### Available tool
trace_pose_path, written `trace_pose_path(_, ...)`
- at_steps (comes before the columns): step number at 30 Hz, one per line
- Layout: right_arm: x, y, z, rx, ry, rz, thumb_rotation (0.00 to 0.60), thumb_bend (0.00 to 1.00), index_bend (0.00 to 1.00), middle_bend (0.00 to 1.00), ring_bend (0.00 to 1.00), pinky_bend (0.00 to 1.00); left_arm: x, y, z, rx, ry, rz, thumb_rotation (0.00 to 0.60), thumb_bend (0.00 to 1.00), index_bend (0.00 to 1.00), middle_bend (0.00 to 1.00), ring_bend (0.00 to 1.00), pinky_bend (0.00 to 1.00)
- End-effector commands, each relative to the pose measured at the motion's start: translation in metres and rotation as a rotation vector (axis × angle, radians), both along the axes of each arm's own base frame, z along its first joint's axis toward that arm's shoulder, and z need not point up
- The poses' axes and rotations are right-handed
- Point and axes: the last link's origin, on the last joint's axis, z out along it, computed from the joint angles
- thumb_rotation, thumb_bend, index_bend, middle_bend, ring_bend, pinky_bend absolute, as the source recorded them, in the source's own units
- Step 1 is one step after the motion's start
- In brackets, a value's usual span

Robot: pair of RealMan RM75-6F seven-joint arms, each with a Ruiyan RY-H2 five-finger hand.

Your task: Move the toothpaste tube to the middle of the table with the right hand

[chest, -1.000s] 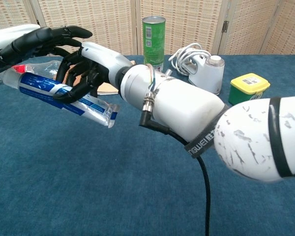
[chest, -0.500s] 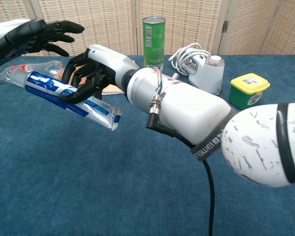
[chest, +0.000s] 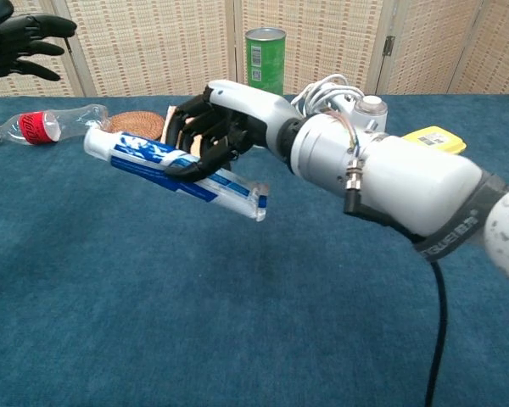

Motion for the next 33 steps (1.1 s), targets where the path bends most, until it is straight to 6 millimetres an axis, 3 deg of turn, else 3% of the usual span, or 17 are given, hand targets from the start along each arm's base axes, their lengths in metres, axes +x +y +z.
trace_pose_path(1,-0.023,-0.003,0.015,-0.027,0.236,0.097,0.6,0.62,0.75,0.69,0.62,0.65,-0.01,0.0,0.006,0.012,-0.005,0.039,0.049,0.02,0.0,0.0,0.0,0.17)
trace_pose_path(8,-0.054,-0.009,0.034,-0.071,0.511,0.21,0.6,0.52,0.74,0.64,0.6,0.64,-0.024,-0.001,0.01,0.027,-0.006,0.086,0.046,0.02,0.0,0.0,0.0,0.17)
trace_pose_path(14,-0.071,-0.015,0.038,-0.1,0.616,0.282,0.6,0.47,0.71,0.61,0.57,0.62,-0.031,-0.002,0.008,0.027,0.008,0.104,0.047,0.02,0.0,0.0,0.0,0.17)
trace_pose_path(20,-0.078,-0.024,0.035,-0.127,0.614,0.318,0.6,0.42,0.66,0.56,0.52,0.57,-0.034,-0.002,0.007,0.03,0.018,0.111,0.048,0.02,0.0,0.0,0.0,0.17)
trace_pose_path(22,-0.083,-0.028,0.032,-0.121,0.627,0.326,0.6,0.36,0.57,0.5,0.45,0.51,-0.035,-0.002,0.007,0.03,0.022,0.117,0.049,0.02,0.0,0.0,0.0,0.17)
trace_pose_path(26,-0.085,-0.036,0.028,-0.136,0.647,0.343,0.6,0.17,0.24,0.32,0.26,0.35,-0.037,-0.002,0.007,0.033,0.028,0.122,0.047,0.02,0.0,0.0,0.0,0.17)
trace_pose_path(29,-0.085,-0.039,0.032,-0.144,0.636,0.332,0.6,0.14,0.05,0.22,0.17,0.28,-0.039,-0.002,0.008,0.037,0.032,0.128,0.05,0.02,0.0,0.0,0.0,0.17)
trace_pose_path(33,-0.086,-0.04,0.05,-0.187,0.608,0.308,0.6,0.13,0.0,0.16,0.13,0.25,-0.044,-0.001,0.013,0.053,0.034,0.143,0.047,0.02,0.0,0.0,0.0,0.17)
